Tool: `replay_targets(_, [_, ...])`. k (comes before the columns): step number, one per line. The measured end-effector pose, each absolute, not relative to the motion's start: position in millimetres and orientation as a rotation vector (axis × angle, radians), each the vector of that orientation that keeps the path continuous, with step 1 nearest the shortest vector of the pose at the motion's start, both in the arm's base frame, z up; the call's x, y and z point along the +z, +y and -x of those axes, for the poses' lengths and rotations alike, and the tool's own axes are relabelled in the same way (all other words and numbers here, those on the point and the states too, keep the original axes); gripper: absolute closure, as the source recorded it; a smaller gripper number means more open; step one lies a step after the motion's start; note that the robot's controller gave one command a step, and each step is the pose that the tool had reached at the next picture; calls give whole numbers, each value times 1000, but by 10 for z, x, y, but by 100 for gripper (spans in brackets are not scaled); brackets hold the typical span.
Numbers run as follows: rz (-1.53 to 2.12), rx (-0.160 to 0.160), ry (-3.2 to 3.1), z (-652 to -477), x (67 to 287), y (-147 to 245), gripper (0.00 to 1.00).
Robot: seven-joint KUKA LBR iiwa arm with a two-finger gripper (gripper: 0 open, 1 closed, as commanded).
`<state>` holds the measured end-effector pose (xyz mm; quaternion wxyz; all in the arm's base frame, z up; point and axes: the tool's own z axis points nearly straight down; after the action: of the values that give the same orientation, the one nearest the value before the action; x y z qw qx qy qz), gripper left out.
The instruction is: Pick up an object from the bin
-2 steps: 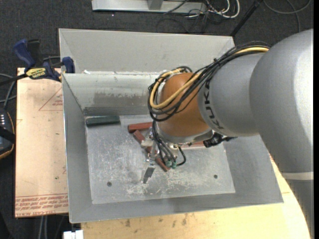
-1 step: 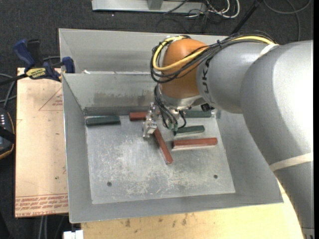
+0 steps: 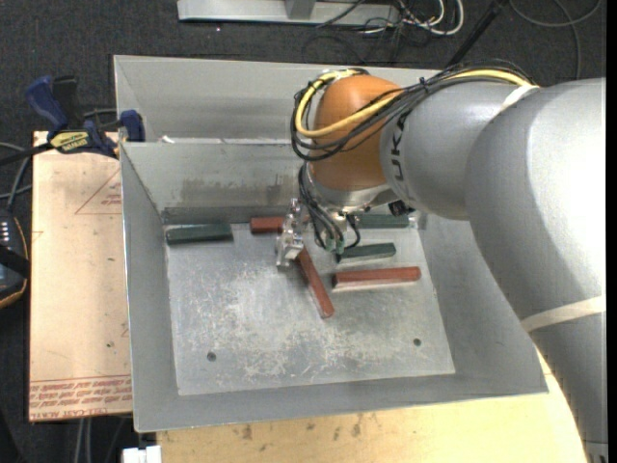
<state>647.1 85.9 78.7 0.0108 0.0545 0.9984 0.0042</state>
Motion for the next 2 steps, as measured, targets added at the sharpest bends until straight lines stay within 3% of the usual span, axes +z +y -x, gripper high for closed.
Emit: replay_targets(2, [-151,3,3129,-6510,1605,765,100])
